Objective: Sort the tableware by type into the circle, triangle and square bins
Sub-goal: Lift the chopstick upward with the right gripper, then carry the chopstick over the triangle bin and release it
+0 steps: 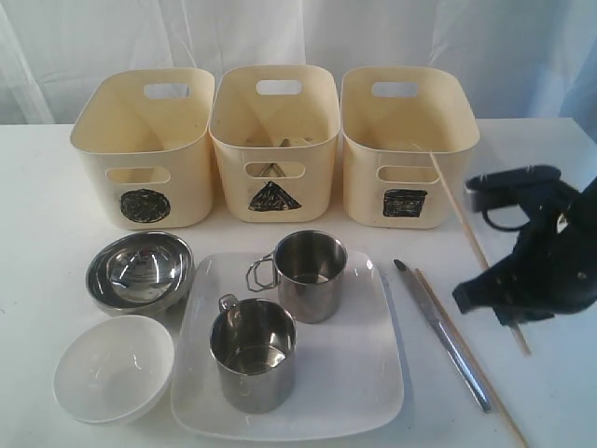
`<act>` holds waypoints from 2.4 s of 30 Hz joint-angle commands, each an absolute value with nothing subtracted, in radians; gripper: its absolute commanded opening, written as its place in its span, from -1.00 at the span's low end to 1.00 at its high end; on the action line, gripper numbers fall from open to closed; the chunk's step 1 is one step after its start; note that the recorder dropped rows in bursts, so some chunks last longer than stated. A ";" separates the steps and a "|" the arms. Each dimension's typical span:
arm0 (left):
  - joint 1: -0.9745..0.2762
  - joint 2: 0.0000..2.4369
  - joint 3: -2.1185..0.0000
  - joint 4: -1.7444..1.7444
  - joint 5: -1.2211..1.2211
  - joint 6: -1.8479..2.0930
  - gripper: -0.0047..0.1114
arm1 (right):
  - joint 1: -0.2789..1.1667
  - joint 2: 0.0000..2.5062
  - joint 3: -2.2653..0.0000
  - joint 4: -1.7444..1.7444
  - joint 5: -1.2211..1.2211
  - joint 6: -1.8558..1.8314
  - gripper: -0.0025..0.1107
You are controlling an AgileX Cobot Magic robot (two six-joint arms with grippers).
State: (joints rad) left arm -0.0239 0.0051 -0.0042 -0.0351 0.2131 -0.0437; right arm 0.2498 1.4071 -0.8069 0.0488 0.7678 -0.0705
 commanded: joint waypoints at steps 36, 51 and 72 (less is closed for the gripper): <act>-0.022 0.000 0.000 -0.036 0.211 -0.047 -0.92 | 0.360 2.127 -1.626 1.643 0.437 -1.588 -0.78; -0.022 0.000 0.000 -0.036 0.211 -0.047 -0.92 | 0.358 1.915 -1.632 1.124 0.632 -1.135 -0.84; -0.022 0.000 0.000 -0.036 0.211 -0.047 -0.92 | 0.358 1.224 -1.004 0.246 0.988 -0.308 -0.96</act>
